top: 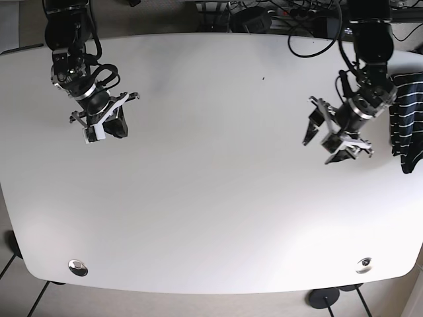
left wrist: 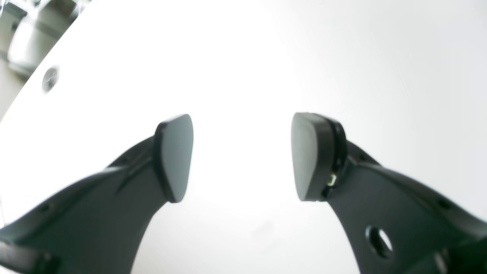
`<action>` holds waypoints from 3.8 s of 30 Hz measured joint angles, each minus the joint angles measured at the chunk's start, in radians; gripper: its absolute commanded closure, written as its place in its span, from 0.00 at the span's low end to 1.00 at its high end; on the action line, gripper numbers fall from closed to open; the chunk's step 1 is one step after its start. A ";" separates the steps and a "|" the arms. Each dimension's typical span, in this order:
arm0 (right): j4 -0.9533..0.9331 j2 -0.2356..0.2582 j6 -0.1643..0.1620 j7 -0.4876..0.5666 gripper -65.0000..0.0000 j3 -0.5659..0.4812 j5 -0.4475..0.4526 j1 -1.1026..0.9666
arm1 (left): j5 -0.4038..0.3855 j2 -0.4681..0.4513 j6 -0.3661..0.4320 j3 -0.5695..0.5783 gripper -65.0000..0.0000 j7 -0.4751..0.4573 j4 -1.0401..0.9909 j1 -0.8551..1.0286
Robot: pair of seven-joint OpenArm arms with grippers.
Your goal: Fold the T-shirt properly
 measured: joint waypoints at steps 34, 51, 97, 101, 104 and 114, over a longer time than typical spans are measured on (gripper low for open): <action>-0.014 -0.066 0.002 0.619 0.96 0.064 -0.110 -0.657 | 0.137 0.257 0.705 0.371 0.56 -0.624 0.042 0.863; 0.071 -0.122 -0.001 0.439 0.96 0.120 -0.111 -0.342 | 0.139 0.263 0.689 0.224 0.49 -0.599 0.129 0.584; -0.049 -0.127 0.020 0.041 0.66 -0.029 -0.111 0.138 | 0.065 0.315 0.525 0.068 0.25 -0.291 0.163 0.322; -0.113 -0.128 0.004 0.000 0.39 -0.023 -0.111 0.224 | 0.063 0.314 0.525 0.063 0.25 -0.220 0.162 0.309; -0.212 -0.146 0.005 -0.018 0.35 -0.087 -0.114 0.287 | 0.063 0.315 0.525 0.063 0.26 -0.217 0.162 0.314; -0.414 -0.172 0.102 -0.010 0.98 -0.148 -0.110 0.393 | 0.063 0.315 0.525 0.061 0.26 -0.217 0.153 0.313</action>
